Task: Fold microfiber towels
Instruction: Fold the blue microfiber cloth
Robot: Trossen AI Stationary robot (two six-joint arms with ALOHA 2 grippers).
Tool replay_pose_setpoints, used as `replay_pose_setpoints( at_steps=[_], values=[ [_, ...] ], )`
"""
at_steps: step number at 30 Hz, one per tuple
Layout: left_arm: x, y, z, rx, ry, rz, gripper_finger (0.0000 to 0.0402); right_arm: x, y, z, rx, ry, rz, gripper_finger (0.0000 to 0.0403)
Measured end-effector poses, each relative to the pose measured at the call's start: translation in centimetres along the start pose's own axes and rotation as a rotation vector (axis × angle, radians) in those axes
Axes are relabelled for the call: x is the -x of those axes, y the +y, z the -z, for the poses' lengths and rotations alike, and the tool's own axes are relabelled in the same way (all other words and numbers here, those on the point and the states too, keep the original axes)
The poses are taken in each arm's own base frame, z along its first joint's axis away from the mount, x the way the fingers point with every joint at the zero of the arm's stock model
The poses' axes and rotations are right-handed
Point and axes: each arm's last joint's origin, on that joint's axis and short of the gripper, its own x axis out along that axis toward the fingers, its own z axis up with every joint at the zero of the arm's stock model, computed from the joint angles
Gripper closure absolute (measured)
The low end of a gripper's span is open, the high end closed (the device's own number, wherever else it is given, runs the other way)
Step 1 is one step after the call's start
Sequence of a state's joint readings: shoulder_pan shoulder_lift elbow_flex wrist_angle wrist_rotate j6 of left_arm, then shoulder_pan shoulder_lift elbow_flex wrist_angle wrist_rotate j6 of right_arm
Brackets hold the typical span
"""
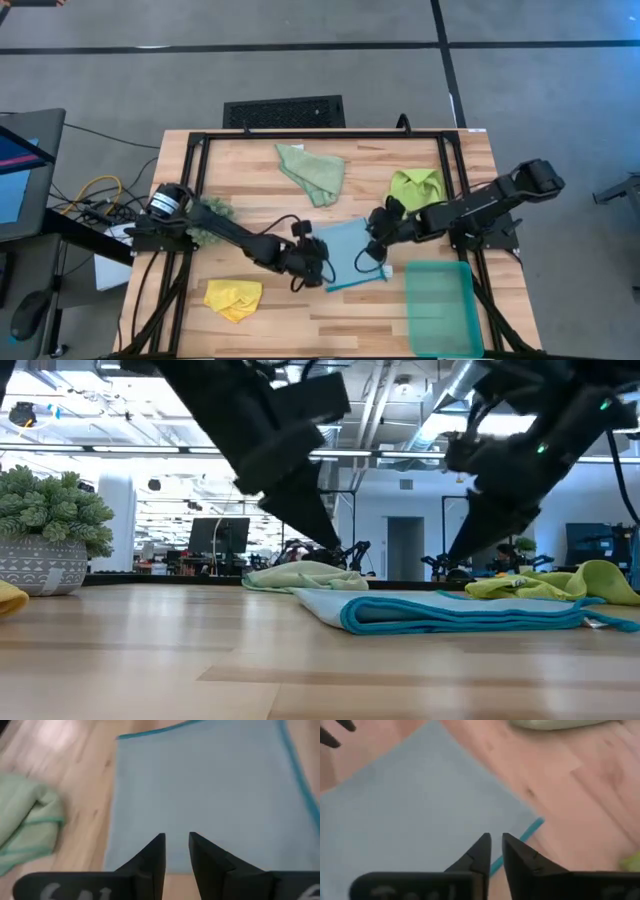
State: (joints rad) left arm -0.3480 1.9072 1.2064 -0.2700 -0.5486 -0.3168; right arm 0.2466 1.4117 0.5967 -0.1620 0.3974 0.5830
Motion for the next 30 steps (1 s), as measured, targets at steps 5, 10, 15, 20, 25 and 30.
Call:
replay_pose_setpoints(
  at_steps=[5,10,15,20,25,30],
  values=[
    [-1.1,1.7,0.6,0.113,0.030,-0.046,0.0293,-1.6,-2.7,-0.6,-0.040,-0.083,-0.018,0.0264],
    [-2.6,3.2,2.4,0.249,0.066,-0.046,0.0244,-2.8,-4.9,-1.2,-0.085,-0.134,-0.080,0.0196],
    [-3.3,4.2,3.6,0.334,0.079,-0.010,0.0205,-4.0,-5.9,-0.5,-0.079,-0.089,-0.080,0.0162],
    [-2.6,5.2,3.5,0.369,0.055,-0.011,0.0197,-5.1,-5.7,0.0,-0.058,-0.078,-0.165,0.0168],
    [-2.0,6.5,4.7,0.421,-0.036,0.036,0.0197,-6.2,-6.0,0.6,-0.064,-0.059,-0.156,0.0186],
    [-2.7,7.9,7.4,0.559,-0.179,0.194,0.0209,-6.4,-5.9,0.6,-0.066,-0.055,-0.158,0.0205]
  ],
)
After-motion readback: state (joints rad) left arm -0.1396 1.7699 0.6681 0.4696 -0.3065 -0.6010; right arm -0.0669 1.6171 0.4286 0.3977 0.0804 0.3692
